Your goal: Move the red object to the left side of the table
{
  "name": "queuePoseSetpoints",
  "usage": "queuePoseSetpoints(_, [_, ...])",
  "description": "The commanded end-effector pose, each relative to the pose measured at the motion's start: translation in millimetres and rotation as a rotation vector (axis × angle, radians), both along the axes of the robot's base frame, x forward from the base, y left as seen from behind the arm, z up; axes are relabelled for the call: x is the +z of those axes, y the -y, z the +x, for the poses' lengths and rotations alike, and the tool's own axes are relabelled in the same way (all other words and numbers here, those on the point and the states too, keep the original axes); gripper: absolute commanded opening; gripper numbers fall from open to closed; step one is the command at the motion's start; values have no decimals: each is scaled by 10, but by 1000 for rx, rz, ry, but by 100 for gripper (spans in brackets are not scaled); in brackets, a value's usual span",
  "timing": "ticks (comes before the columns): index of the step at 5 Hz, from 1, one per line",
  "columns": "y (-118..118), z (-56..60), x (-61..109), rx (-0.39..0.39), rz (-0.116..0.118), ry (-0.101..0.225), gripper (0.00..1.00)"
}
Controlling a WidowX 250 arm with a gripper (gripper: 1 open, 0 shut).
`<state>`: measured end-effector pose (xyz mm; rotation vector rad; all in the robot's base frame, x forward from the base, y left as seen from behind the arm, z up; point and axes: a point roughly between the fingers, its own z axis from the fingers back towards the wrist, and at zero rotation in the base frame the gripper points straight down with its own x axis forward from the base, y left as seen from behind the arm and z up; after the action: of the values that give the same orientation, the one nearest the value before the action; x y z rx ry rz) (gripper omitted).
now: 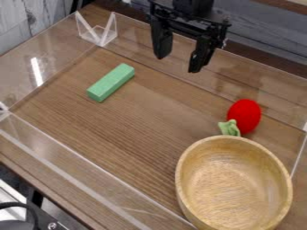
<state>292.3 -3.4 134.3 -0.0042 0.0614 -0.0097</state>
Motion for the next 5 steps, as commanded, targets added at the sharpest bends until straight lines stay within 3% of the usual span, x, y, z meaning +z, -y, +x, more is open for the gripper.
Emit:
queuePoseSetpoints(1, [48,-2,-76,-9,-3,-19,100])
queuePoseSetpoints(2, [272,-35,-190,-99,-22,-23,100])
queuePoseSetpoints(3, [485,4,-263,-167,-37,-9,100])
queuePoseSetpoints(5, [872,159,-403,-190,-41,33,100])
